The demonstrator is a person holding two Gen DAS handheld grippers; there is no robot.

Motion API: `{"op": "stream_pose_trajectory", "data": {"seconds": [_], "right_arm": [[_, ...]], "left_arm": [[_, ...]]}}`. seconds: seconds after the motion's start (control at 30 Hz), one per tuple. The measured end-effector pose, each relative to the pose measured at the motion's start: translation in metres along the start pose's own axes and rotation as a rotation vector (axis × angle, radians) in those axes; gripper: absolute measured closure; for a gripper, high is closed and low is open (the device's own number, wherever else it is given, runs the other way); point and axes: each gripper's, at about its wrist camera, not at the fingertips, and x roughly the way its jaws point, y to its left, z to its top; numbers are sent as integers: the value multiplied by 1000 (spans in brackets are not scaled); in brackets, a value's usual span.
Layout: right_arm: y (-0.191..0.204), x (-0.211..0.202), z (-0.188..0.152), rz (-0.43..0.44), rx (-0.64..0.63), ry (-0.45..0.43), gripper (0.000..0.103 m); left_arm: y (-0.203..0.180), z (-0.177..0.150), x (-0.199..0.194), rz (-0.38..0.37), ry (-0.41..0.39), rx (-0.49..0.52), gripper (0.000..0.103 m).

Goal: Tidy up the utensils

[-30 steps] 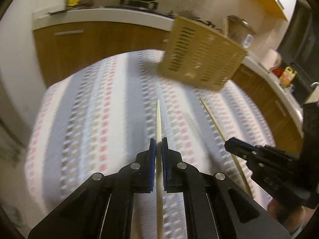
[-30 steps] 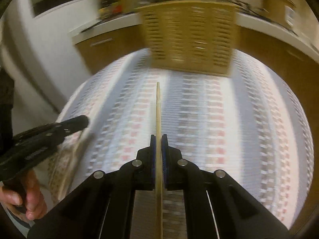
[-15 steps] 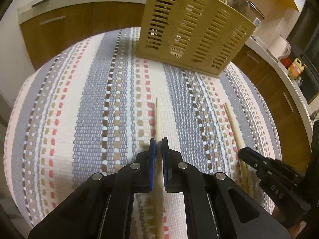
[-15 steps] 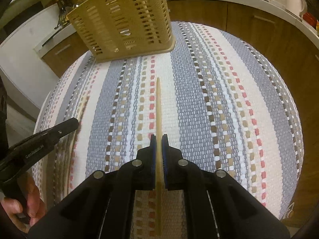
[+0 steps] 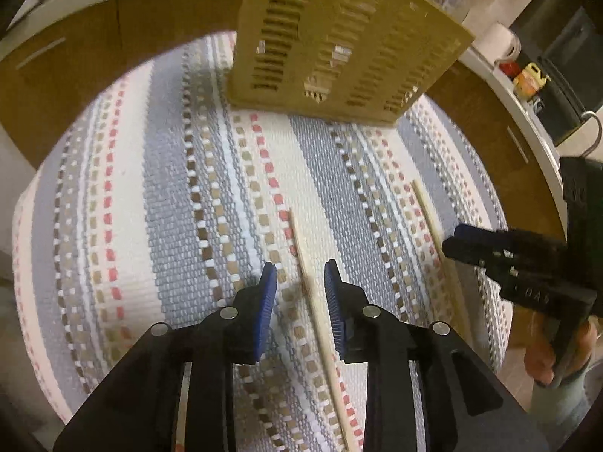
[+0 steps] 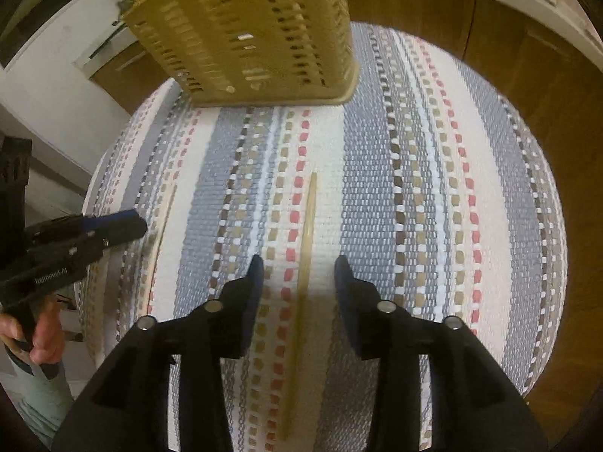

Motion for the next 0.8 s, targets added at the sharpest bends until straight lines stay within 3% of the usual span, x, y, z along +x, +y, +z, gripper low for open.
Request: {"op": "stream_pose_trajectory", "data": {"seconds": [0.23,0.37,0.53,0.6,0.7,0.8], "right_arm": [[1,11,10,-22,-4,99,67],[12,15,10,-92,-47,103,77],[33,19,5,-185,-107,99,80],[38,22,5,-208,-138,93,89],[45,24,3,-211,-172,88,98],[50,24,0,-220,-189,65,98]], "left_arm": [[-17,5,20,82,91,88,78],[-28,10,27,116,112,123,78],[-38,16,36,158,137,131,78],[-45,17,39,197,142,155,78],[-56,16,47,280,124,183,94],[-60,15,50,291,103,172,97]]}}
